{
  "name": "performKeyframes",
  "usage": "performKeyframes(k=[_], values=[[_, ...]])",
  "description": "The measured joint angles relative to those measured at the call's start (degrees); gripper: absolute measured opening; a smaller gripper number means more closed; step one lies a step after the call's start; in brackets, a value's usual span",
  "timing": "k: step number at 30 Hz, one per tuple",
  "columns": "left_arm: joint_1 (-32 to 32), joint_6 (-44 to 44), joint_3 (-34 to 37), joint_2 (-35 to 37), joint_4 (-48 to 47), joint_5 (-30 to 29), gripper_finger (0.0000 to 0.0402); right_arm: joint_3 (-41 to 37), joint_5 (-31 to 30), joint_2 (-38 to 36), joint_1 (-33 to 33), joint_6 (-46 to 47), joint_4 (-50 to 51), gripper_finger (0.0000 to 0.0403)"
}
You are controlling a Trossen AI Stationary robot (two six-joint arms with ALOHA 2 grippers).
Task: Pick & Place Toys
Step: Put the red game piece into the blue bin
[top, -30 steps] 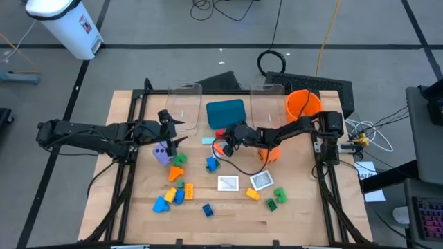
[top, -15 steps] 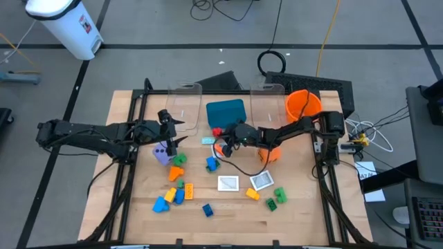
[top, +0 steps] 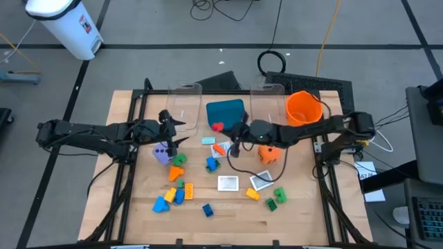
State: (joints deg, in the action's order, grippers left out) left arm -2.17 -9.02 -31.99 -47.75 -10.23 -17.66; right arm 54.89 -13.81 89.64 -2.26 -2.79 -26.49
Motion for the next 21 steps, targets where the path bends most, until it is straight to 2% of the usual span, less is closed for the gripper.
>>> performKeyframes(k=[4, 8, 11, 18, 21], values=[[0.0, -0.1, -0.03, -0.87, 7.82, 5.53, 0.0289, -0.04, -5.3, -3.17, 1.3, -4.46, 2.01, 0.0001], [0.0, -0.13, -0.04, -3.59, 15.99, 10.09, 0.0289, -0.04, -5.6, -4.04, 1.97, -6.91, 1.33, 0.0001], [0.02, -1.22, -0.09, -6.8, 21.34, 11.4, 0.0289, -0.09, -5.37, -3.89, 2.01, -8.86, 1.38, 0.0], [0.0, -7.67, -0.07, -14.98, 33.05, 11.66, 0.0289, -0.09, 4.26, -3.89, -0.09, -9.0, -0.94, 0.0], [0.0, -10.2, -0.07, -17.05, 37.56, 11.66, 0.0289, -0.09, 6.61, -3.95, -0.76, -8.89, -1.87, 0.0]])
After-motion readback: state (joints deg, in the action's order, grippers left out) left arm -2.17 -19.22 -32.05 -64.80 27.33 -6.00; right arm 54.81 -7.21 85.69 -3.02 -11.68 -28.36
